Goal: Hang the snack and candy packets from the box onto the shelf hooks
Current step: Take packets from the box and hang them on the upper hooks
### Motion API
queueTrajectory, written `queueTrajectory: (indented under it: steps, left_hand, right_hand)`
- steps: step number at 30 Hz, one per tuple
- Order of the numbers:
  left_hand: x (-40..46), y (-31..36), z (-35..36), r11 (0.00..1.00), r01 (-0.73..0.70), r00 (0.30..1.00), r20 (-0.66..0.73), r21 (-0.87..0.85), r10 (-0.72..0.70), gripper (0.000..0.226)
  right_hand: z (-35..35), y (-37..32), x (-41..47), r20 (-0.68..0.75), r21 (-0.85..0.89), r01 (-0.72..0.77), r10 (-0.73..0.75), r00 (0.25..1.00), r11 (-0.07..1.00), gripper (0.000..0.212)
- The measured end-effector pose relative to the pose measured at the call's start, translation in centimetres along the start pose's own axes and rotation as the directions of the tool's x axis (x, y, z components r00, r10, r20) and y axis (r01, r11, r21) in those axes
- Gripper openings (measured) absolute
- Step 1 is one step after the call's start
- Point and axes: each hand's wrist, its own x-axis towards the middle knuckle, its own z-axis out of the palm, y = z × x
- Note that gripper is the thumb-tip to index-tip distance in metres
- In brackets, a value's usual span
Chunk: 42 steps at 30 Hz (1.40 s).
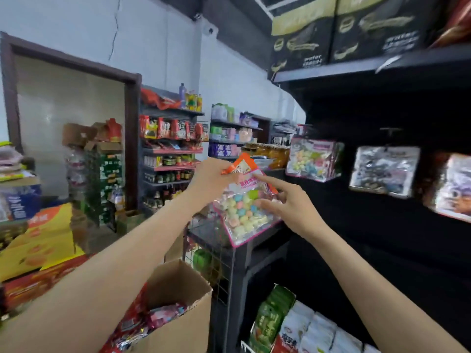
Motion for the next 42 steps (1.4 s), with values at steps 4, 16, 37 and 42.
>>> queueTrajectory:
  steps: [4,16,37,42]
  left_hand:
    - [1.8,2.6,2.1,0.998,-0.065,0.998,-0.001,0.005,0.065,0.054]
    - [5.1,4.5,3.0,0.952,0.138,0.966,-0.248,0.274,-0.069,0.034]
    - [5.3,5.5,3.3,0.959,0.083,0.982,-0.187,0.272,-0.032,0.027]
    - [5.1,5.8,3.3,0.965,0.048,0.984,-0.176,0.258,-0.002,0.022]
  right_hand:
    - [-3.3,0.7,-0.7,0.036,0.085,-0.024,0.021,0.999,0.996,0.062]
    - [-7.7,4.0,4.7,-0.401,0.052,-0.125,0.135,0.906,0.991,0.052]
    - [-9.0,4.2,10.3,-0.391,-0.228,-0.261,0.157,0.907,0.938,0.06]
    - [-8.6,3.8,10.3,-0.401,-0.242,-0.316,0.202,0.893,0.917,0.061]
